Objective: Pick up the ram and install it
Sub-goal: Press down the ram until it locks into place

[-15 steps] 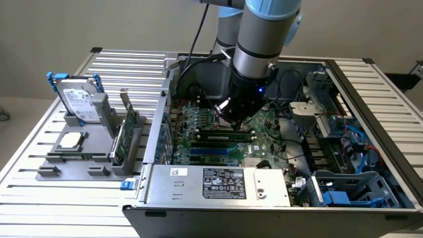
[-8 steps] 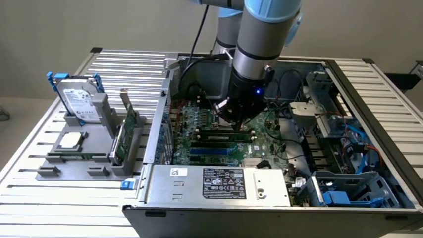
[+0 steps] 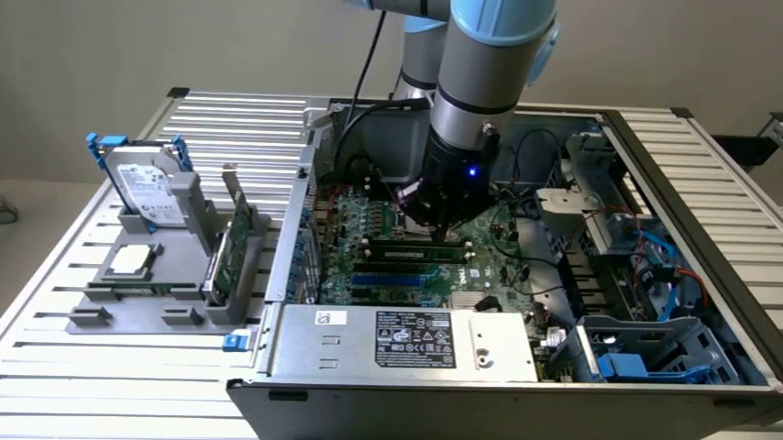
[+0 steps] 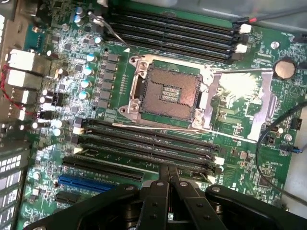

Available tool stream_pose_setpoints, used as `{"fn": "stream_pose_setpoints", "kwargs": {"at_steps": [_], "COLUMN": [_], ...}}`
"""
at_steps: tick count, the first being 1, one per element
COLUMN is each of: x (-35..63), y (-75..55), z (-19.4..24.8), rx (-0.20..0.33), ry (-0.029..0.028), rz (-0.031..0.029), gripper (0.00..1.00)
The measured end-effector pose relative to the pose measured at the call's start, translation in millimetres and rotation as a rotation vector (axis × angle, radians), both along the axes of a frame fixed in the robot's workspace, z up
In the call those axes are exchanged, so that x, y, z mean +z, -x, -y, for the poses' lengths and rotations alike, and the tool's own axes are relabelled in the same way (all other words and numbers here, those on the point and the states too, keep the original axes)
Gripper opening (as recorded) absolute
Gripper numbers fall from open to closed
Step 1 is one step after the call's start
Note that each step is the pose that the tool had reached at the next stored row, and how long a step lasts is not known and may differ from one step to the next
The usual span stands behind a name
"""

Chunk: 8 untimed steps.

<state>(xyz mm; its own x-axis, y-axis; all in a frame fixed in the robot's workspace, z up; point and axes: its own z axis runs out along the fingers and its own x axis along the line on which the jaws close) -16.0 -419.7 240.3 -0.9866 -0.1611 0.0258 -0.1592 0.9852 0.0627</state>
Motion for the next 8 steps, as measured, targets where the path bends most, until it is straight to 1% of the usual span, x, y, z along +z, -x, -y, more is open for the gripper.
{"fn": "stream_pose_setpoints", "kwargs": {"at_steps": [5,8], "x": [-0.2,-0.1], "y": [0.1,1.0], "z": [0.0,0.0], "rx": [-0.078,-0.094], "ry": [-0.0001,0.0], "rz": [0.0,-0.0002], "gripper": [0.11,0.11]}}
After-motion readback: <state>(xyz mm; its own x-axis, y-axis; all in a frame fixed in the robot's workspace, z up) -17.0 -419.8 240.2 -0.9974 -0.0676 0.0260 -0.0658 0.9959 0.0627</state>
